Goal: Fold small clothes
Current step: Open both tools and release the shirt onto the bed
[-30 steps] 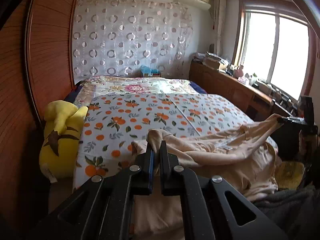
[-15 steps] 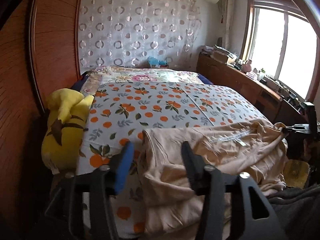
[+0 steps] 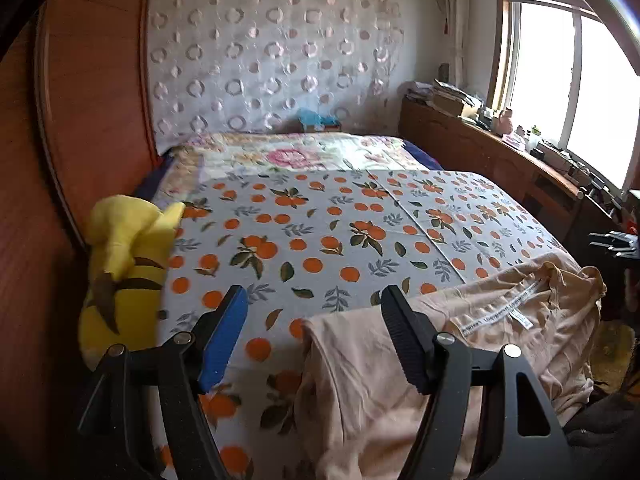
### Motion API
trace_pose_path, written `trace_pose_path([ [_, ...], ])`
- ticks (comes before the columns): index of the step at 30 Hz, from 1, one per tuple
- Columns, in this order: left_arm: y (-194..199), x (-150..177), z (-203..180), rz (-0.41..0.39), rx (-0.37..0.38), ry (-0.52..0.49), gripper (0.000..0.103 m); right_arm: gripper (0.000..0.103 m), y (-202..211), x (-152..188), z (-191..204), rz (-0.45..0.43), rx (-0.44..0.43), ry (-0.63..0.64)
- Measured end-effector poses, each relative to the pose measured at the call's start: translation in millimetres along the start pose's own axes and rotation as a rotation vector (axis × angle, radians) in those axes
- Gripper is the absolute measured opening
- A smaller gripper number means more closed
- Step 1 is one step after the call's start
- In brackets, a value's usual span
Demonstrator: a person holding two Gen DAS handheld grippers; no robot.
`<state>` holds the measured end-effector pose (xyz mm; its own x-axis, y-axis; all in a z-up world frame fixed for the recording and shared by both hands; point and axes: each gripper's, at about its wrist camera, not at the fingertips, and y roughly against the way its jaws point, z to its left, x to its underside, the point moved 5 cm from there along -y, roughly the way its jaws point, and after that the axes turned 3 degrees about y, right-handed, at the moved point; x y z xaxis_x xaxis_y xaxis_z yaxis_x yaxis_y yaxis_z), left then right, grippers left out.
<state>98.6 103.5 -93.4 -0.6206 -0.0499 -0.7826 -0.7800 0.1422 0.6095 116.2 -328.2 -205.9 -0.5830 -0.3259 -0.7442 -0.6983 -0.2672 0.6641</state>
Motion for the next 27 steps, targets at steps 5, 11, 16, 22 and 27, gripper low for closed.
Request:
trace_pose_path([
  [5,-31,2,7,0.082,0.004,0.001,0.070,0.054,-39,-4,9,0.038,-0.034,0.026],
  [11,-56,17,12,0.193,0.003,-0.006,0.070,0.058,-72,-11,3,0.090,-0.034,0.022],
  [16,-61,27,12,0.245,0.015,-0.006,0.070,0.062,-85,-16,5,0.115,-0.043,0.027],
  [22,-60,31,7,0.253,0.027,-0.020,0.065,0.066,-91,-16,0,0.134,-0.045,0.014],
  [27,-58,33,1,0.264,0.036,-0.055,0.055,0.068,-92,-15,-4,0.134,-0.076,-0.013],
])
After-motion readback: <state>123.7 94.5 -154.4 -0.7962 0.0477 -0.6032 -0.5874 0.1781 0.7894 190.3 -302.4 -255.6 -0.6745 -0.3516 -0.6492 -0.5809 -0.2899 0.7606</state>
